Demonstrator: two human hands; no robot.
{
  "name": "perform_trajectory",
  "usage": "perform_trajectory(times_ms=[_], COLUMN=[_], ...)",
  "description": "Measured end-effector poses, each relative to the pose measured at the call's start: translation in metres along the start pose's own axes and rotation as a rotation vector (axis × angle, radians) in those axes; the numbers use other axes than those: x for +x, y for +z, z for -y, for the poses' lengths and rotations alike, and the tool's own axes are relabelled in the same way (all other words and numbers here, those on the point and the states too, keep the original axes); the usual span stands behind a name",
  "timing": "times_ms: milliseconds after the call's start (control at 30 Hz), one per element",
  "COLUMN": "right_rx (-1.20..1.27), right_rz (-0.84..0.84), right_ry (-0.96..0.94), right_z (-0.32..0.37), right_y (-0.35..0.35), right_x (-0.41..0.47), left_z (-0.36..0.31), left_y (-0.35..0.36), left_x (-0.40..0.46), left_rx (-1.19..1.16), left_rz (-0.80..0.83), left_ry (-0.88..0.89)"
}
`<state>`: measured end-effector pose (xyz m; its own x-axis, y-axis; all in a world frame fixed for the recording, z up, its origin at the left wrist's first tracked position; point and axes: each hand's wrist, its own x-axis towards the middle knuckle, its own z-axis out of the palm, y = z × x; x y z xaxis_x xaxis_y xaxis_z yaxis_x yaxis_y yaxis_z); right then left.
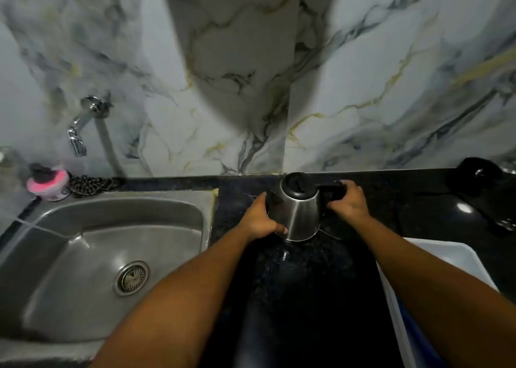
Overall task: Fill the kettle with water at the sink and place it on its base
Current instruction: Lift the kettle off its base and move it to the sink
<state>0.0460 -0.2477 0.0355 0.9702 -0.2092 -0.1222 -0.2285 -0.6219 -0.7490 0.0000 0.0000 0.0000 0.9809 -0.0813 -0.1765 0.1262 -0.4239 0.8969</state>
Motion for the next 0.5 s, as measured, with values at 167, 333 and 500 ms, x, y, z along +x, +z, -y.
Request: perform_trajectory(times_ms=[167, 333, 500], right_rx=[0.139, 0.328, 0.338], right_rz=[-0.01, -0.084, -0.094], right_ry=[0.079, 0.132, 0.155], right_z=[-0.001, -0.009, -0.013], right_y=[0.012, 0.032, 0.04], right_x=[0.024, 0.037, 0.043], left_z=[0.003, 0.008, 0.01], left_y=[0.012, 0.02, 0.027], left_x=[0.019, 0.023, 0.02], left_rx=[-0.189, -0.417, -0.48], left_rz=[-0.016, -0.05, -0.083], left_ry=[-0.083, -0.106, -0.126])
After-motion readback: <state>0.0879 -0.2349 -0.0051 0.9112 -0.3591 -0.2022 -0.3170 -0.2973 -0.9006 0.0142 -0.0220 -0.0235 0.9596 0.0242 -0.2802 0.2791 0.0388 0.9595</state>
